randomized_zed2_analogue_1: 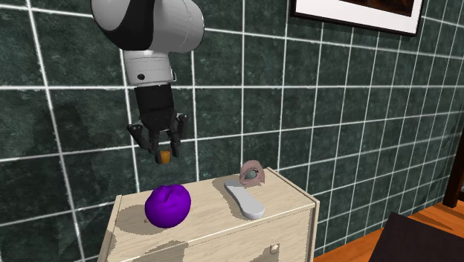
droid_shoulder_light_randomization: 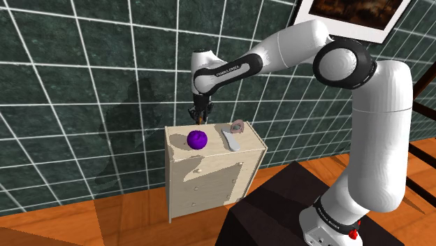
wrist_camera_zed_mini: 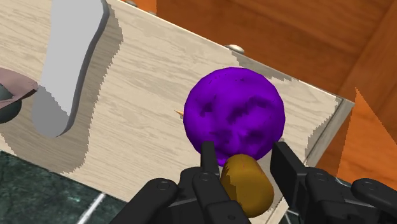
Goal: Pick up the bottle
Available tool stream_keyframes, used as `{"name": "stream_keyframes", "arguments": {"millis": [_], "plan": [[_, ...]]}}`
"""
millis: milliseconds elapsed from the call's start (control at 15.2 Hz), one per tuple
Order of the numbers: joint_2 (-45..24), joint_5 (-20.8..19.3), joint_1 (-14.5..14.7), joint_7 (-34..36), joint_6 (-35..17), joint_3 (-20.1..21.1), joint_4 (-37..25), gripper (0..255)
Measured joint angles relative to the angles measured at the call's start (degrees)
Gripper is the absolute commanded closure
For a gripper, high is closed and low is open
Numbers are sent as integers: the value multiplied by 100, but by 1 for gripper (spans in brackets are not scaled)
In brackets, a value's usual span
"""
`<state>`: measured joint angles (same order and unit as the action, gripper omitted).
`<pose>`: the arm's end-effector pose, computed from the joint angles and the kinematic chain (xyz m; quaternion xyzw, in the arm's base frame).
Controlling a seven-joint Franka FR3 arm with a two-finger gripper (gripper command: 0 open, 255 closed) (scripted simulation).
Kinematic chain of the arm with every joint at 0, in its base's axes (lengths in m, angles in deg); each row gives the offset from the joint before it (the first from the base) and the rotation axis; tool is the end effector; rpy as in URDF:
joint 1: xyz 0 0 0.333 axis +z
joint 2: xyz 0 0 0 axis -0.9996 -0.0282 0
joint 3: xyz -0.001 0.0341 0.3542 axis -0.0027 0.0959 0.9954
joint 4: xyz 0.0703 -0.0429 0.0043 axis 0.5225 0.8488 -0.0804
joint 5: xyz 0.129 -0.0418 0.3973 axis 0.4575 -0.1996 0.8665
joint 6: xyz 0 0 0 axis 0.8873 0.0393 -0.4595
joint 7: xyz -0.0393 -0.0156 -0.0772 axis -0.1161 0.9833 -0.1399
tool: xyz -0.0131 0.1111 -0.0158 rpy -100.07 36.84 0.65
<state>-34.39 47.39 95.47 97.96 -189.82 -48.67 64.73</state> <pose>0.6840 0.1664 0.3112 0.9982 0.0228 -0.0241 0.0490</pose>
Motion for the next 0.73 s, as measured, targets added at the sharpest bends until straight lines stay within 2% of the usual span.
{"name": "stream_keyframes", "arguments": {"millis": [726], "plan": [[389,99,-22,-106,663,45,-284,255]]}}
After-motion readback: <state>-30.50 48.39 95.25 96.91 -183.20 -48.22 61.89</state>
